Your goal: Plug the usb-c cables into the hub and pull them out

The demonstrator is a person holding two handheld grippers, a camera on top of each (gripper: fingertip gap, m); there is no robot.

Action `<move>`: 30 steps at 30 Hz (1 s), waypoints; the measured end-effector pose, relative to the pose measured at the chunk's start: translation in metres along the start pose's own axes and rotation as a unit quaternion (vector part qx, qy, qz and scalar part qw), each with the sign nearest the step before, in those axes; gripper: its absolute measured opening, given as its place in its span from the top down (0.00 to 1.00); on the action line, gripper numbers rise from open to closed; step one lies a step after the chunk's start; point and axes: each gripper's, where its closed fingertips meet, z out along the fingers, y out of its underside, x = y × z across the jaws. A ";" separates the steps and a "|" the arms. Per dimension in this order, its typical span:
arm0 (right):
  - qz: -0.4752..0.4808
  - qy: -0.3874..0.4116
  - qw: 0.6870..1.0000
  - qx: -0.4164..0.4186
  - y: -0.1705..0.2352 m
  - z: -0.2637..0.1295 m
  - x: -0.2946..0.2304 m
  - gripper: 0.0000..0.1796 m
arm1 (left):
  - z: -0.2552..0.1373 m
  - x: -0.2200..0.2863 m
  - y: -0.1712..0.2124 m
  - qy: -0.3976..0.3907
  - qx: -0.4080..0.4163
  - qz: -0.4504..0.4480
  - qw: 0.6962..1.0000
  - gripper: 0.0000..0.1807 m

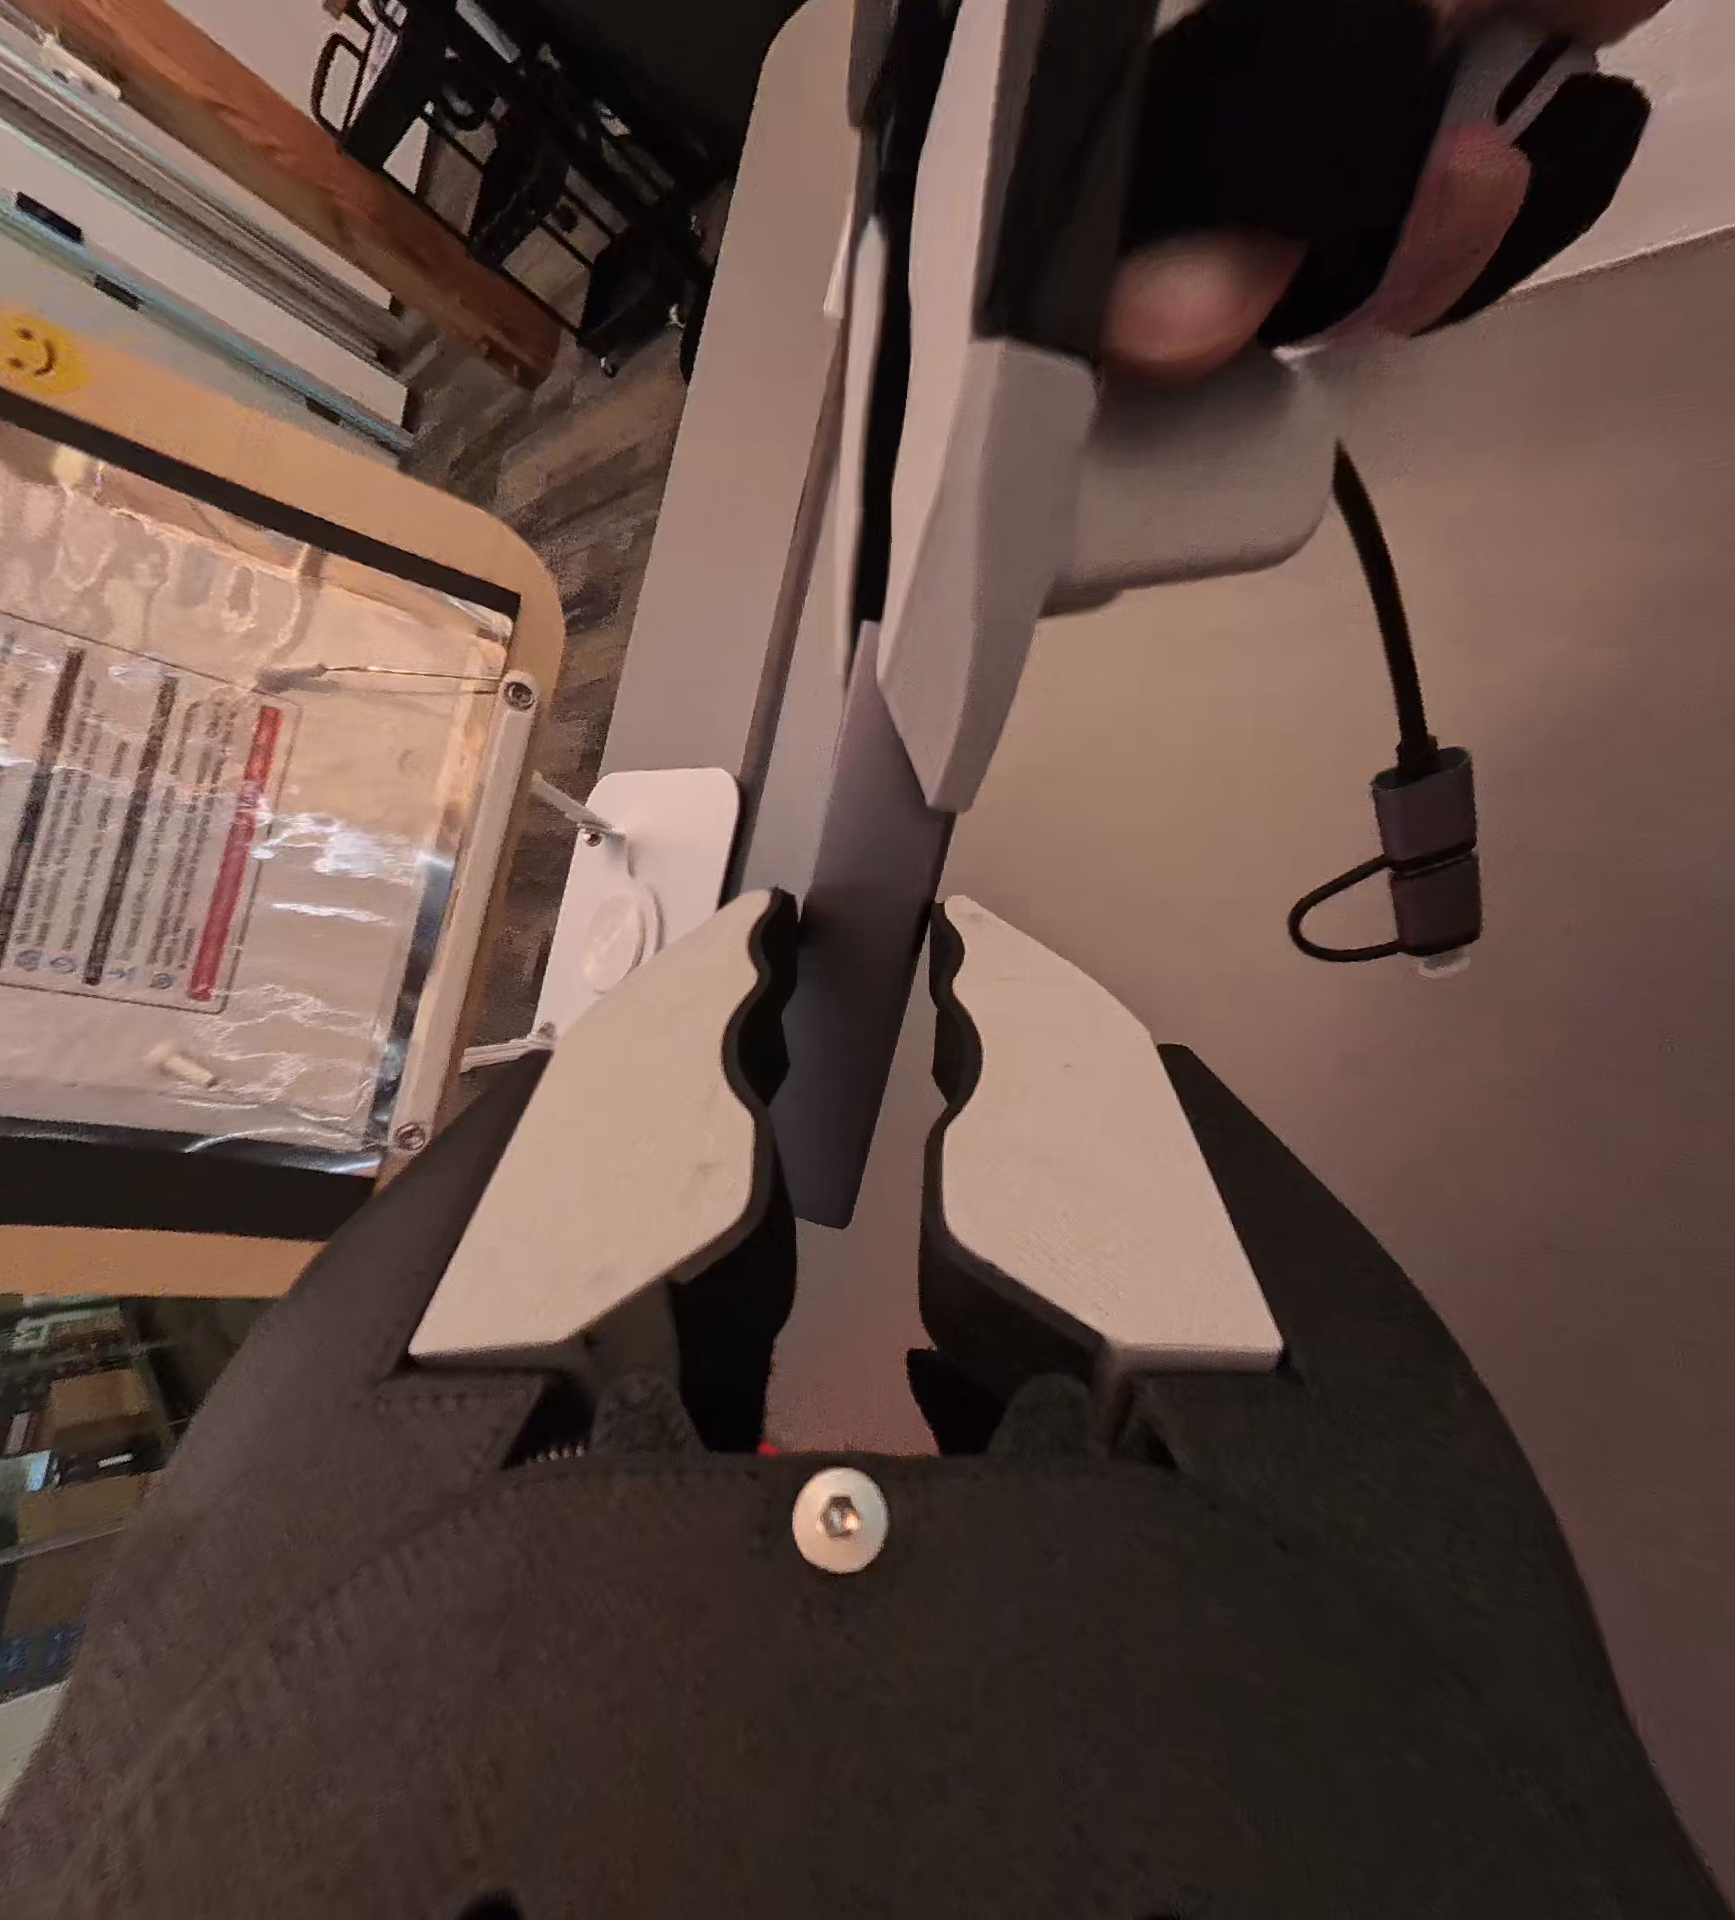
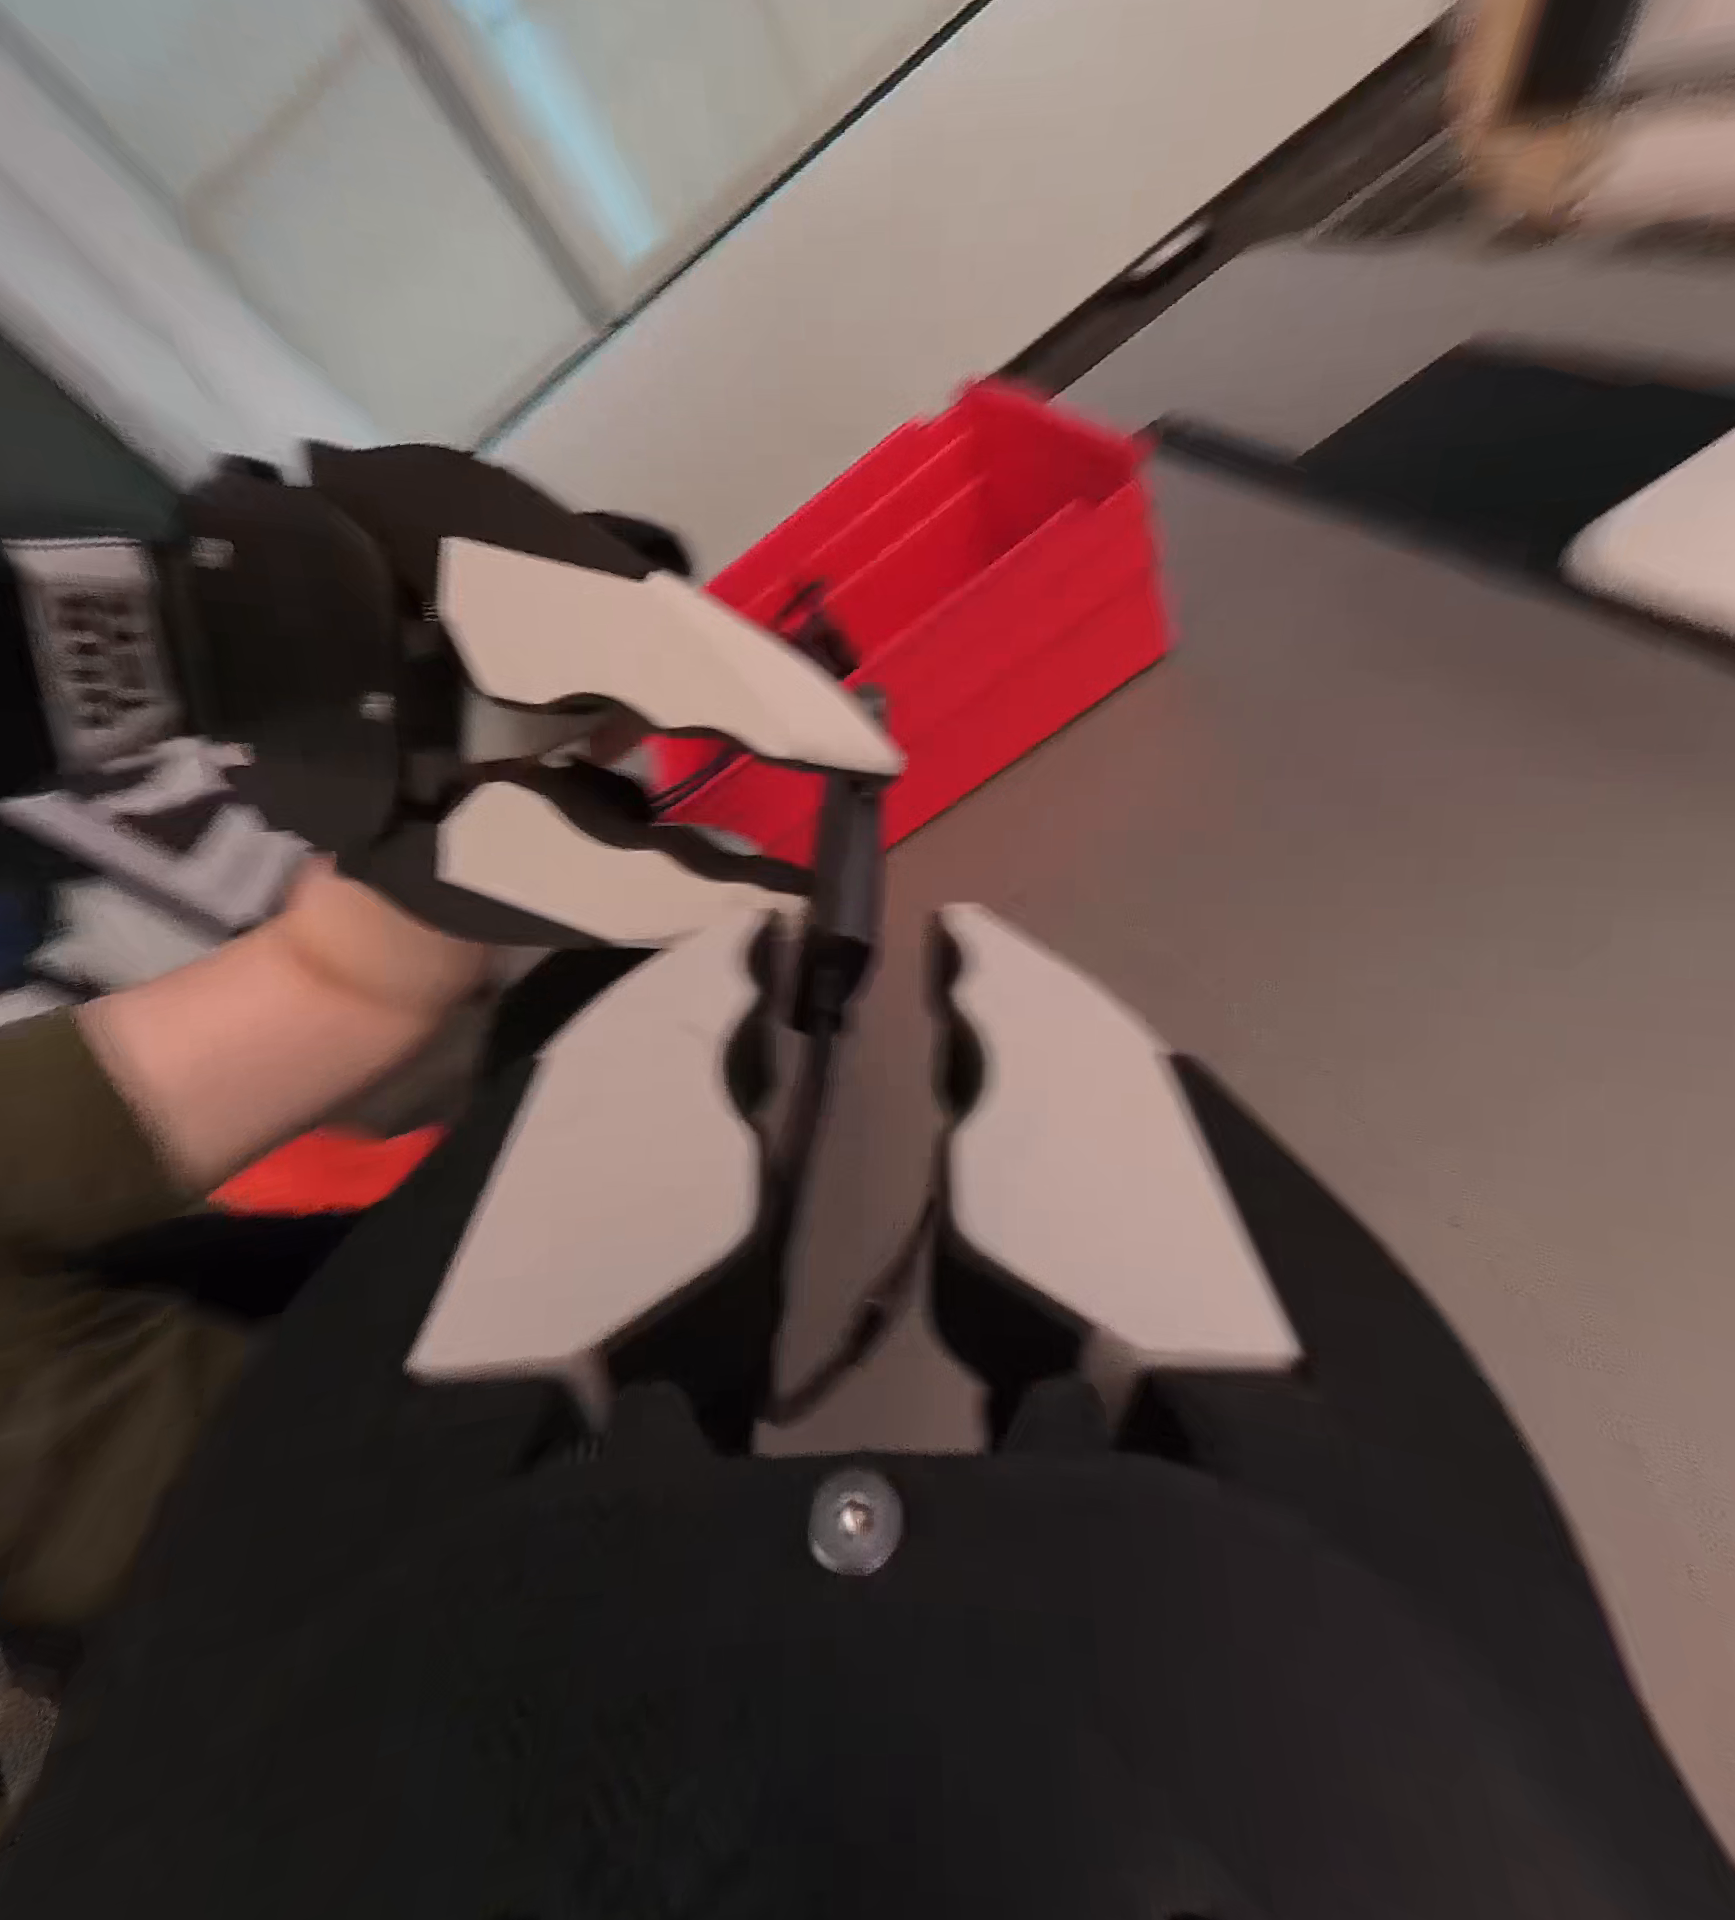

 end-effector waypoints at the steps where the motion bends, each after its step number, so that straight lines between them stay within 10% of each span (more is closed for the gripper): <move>1: 0.015 -0.030 0.999 -0.010 0.003 0.000 -0.003 0.91 | 0.003 0.003 -0.001 0.002 0.001 -0.006 1.000 0.87; 9: -0.223 -0.031 0.974 0.015 -0.005 -0.019 -0.018 0.95 | -0.021 0.013 0.000 0.081 0.076 -0.196 0.974 0.63; 17: -0.445 -0.072 0.891 0.057 -0.004 -0.041 -0.076 0.95 | -0.059 0.026 -0.026 0.123 0.191 -0.211 0.950 0.84; 30: -0.440 0.047 0.897 -0.003 0.007 -0.041 -0.011 0.80 | -0.007 0.031 0.003 0.015 0.106 -0.144 0.984 0.95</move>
